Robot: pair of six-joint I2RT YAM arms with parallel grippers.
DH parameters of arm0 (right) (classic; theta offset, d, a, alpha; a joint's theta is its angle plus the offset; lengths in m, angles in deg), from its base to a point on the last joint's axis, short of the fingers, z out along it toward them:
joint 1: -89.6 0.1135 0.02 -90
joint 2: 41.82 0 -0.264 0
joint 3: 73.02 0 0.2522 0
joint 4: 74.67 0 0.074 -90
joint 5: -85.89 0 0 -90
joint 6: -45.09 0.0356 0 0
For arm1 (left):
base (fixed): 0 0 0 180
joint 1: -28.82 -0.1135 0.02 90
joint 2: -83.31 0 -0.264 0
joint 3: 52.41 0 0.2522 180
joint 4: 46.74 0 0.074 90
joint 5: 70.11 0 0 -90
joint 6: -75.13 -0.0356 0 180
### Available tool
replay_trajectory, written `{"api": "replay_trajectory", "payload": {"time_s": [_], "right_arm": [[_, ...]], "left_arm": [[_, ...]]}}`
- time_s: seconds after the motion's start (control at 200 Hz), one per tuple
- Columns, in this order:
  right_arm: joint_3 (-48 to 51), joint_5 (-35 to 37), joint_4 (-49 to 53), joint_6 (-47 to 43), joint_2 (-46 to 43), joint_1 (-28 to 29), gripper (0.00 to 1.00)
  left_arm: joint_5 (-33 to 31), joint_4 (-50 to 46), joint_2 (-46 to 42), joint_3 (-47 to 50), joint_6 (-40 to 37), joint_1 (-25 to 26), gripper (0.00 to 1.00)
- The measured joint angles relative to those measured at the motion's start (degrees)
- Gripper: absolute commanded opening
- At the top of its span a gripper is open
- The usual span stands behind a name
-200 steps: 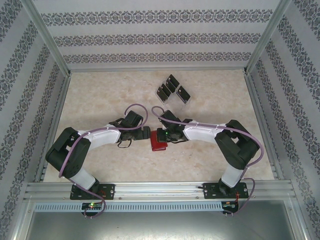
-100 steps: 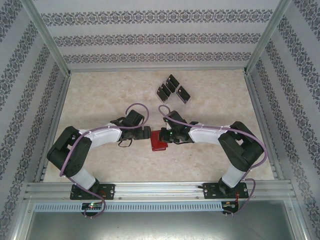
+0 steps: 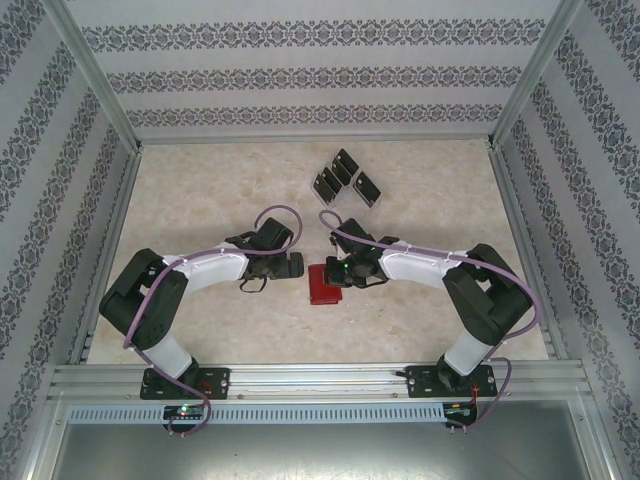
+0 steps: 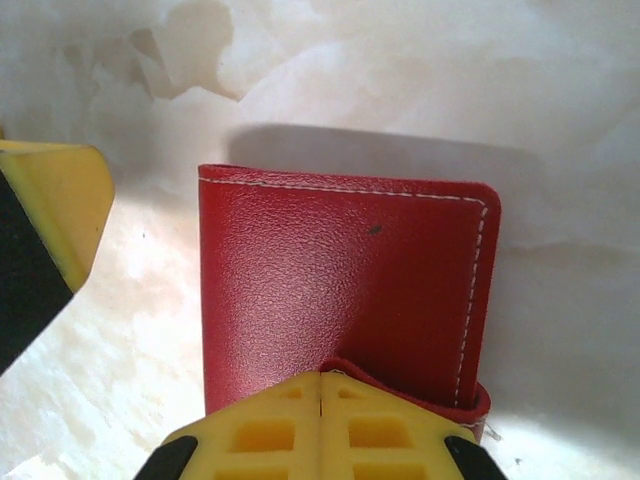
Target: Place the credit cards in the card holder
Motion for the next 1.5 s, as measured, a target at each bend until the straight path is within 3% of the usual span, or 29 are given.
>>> {"api": "replay_trajectory", "payload": {"time_s": [0.365,1.499], "right_arm": [[0.0,0.0,2.9,0.0,-3.6,-0.5,0.0],[0.0,-2.1,1.6,0.1,-0.8,-0.7,0.0]], "left_arm": [[-1.0,-1.1,0.8,-1.0,0.0,0.7,1.0],[-1.8,-2.2,1.7,-2.0,0.0,1.1,1.0]]}}
